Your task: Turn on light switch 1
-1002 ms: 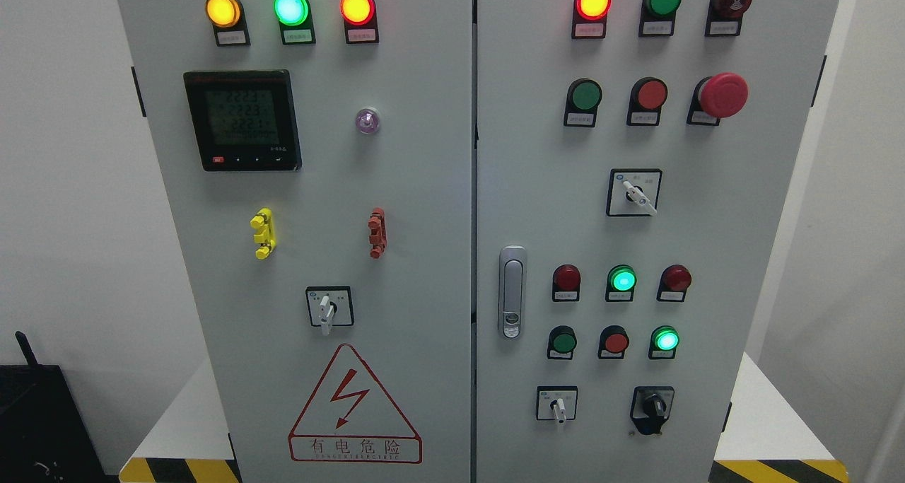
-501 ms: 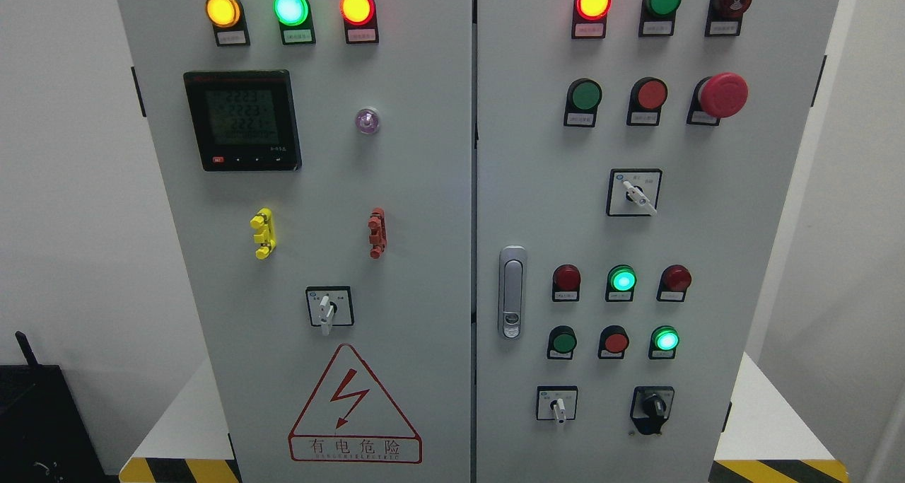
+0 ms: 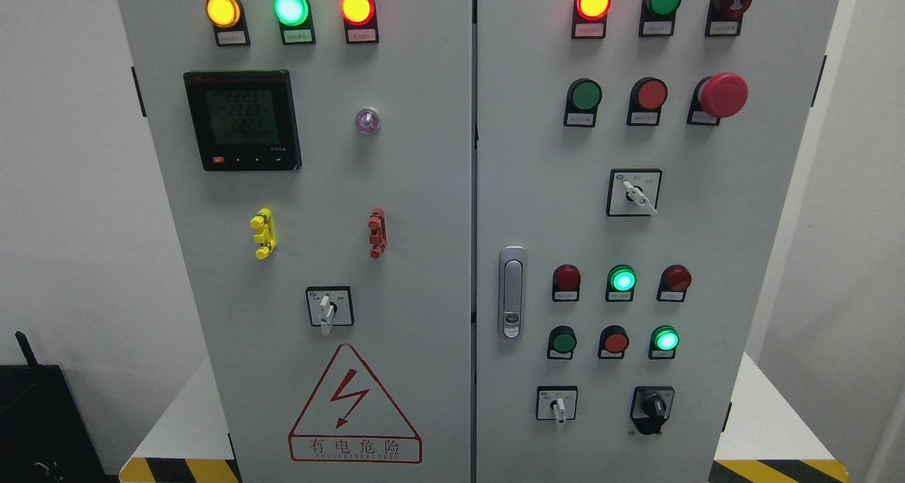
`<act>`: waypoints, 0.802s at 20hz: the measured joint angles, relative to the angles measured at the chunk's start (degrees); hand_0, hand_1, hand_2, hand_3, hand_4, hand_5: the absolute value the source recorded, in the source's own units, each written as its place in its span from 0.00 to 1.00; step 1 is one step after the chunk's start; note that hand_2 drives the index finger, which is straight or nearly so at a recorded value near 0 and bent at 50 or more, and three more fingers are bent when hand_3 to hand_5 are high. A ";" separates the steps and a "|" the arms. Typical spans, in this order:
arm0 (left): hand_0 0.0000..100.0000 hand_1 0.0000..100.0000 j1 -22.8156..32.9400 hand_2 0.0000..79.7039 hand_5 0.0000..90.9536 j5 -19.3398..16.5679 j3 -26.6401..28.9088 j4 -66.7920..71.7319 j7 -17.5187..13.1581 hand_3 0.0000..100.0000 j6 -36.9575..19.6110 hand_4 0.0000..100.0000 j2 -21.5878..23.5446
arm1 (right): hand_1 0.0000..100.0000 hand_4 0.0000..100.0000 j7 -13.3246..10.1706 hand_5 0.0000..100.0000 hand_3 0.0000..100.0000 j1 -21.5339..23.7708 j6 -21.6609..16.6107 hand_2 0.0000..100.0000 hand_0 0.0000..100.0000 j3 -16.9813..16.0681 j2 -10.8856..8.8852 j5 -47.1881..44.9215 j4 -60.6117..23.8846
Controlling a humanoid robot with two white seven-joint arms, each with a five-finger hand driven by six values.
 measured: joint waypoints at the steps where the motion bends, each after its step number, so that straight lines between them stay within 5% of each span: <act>1: 0.41 0.29 1.20 0.00 0.00 -0.47 0.01 -2.64 0.23 0.00 -0.01 0.00 0.37 | 0.00 0.00 0.00 0.00 0.00 0.00 -0.04 0.00 0.00 0.00 0.00 0.00 0.00; 16: 0.46 0.37 14.31 0.00 0.00 -3.32 -3.14 -45.19 0.37 0.00 -0.46 0.08 5.73 | 0.00 0.00 0.00 0.00 0.00 0.00 -0.05 0.00 0.00 0.00 0.00 0.00 0.00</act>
